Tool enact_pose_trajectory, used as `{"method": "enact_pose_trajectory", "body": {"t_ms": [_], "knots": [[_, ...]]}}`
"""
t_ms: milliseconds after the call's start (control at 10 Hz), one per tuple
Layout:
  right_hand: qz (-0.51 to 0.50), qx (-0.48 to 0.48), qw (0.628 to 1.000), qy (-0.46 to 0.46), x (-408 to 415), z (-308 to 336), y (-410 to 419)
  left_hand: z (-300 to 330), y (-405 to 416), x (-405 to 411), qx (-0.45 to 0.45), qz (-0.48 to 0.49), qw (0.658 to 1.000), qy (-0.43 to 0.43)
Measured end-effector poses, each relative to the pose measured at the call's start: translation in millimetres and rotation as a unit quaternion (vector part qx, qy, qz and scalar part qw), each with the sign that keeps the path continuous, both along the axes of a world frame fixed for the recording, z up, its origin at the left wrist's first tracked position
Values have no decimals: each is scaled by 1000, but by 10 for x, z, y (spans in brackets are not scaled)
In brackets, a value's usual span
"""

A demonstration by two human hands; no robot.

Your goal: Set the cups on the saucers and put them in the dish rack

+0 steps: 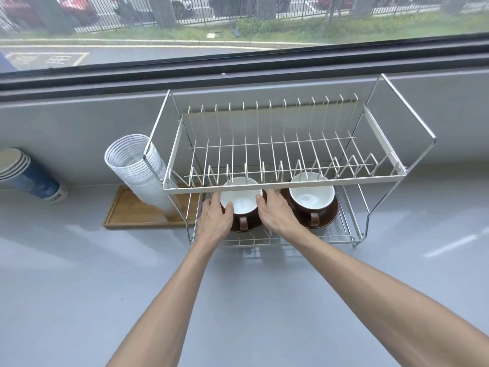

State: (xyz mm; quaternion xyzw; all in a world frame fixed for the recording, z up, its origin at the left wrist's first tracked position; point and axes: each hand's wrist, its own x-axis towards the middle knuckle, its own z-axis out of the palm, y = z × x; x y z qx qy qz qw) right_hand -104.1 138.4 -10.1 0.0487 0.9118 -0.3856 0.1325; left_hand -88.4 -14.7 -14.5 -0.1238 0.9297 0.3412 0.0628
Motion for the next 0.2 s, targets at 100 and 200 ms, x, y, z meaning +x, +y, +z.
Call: {"method": "enact_pose_trajectory", "body": {"t_ms": [100, 200], "knots": [[20, 15, 1000, -14, 30, 45, 47, 16, -60, 54, 0, -21, 1000, -15], [37, 32, 998, -26, 79, 118, 95, 31, -140, 67, -25, -48, 998, -29]]}}
